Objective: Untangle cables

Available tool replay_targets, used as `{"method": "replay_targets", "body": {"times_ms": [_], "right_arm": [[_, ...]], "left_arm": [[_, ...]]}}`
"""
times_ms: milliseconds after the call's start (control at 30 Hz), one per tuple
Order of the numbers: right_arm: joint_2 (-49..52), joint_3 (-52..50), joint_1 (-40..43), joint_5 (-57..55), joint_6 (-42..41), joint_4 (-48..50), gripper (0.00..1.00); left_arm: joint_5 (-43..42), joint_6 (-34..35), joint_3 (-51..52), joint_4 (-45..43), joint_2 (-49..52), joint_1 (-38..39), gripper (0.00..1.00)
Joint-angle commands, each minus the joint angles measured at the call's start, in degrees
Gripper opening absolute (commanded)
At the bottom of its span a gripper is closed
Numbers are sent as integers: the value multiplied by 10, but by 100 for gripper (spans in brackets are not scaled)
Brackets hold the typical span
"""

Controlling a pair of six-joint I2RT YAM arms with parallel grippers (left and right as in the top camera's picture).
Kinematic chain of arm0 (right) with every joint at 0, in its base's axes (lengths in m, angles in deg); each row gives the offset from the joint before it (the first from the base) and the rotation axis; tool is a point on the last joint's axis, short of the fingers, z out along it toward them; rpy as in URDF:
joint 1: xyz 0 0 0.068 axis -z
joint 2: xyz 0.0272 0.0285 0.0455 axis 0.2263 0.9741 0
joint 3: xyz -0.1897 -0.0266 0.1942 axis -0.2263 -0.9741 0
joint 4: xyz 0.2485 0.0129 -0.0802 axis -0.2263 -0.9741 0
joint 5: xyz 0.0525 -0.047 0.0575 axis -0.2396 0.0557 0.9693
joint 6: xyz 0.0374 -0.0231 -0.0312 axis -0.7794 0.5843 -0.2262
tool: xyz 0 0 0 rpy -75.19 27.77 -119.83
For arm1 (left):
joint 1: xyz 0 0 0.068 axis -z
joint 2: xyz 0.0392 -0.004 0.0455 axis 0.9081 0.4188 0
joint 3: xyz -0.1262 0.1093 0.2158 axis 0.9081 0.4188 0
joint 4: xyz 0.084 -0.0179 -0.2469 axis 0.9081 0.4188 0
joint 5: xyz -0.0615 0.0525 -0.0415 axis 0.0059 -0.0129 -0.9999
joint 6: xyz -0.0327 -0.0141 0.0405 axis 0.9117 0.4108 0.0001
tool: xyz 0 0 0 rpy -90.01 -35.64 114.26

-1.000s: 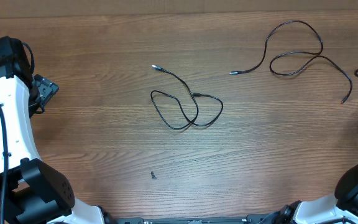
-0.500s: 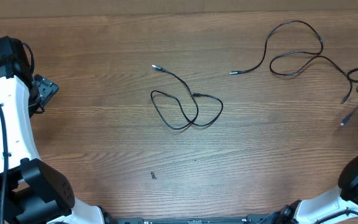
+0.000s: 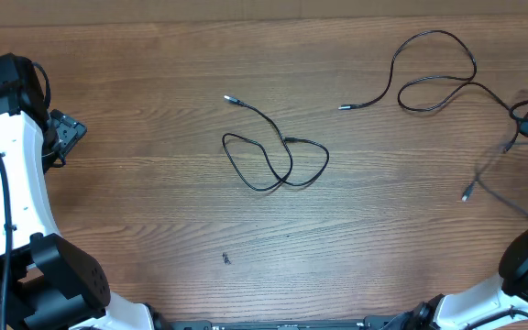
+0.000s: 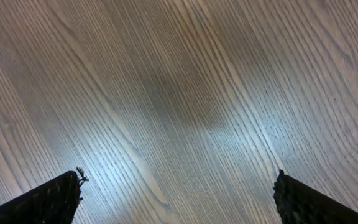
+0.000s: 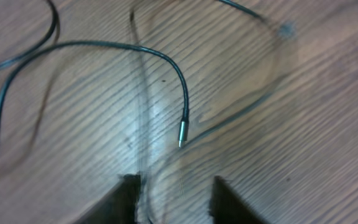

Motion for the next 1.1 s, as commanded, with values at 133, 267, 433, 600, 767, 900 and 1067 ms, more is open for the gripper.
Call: {"method": "replay_targets", "body": {"times_ms": [133, 267, 433, 600, 767, 900, 1067], "right_arm": [[-4, 1, -2, 5, -2, 3, 62], [-5, 3, -2, 5, -2, 0, 65], [-27, 7, -2, 5, -2, -7, 68], [-75, 18, -5, 11, -2, -14, 76], [-143, 18, -24, 80, 14, -19, 100], [-183, 18, -55, 117, 33, -24, 100], [-219, 18, -132, 122, 70, -53, 100]], "left_arm": [[6, 10, -10, 0, 4, 0, 100], [6, 10, -10, 0, 4, 0, 100], [6, 10, -10, 0, 4, 0, 99], [6, 10, -10, 0, 4, 0, 100], [6, 10, -10, 0, 5, 0, 100], [6, 10, -10, 0, 5, 0, 100], [6, 10, -10, 0, 4, 0, 100]]}}
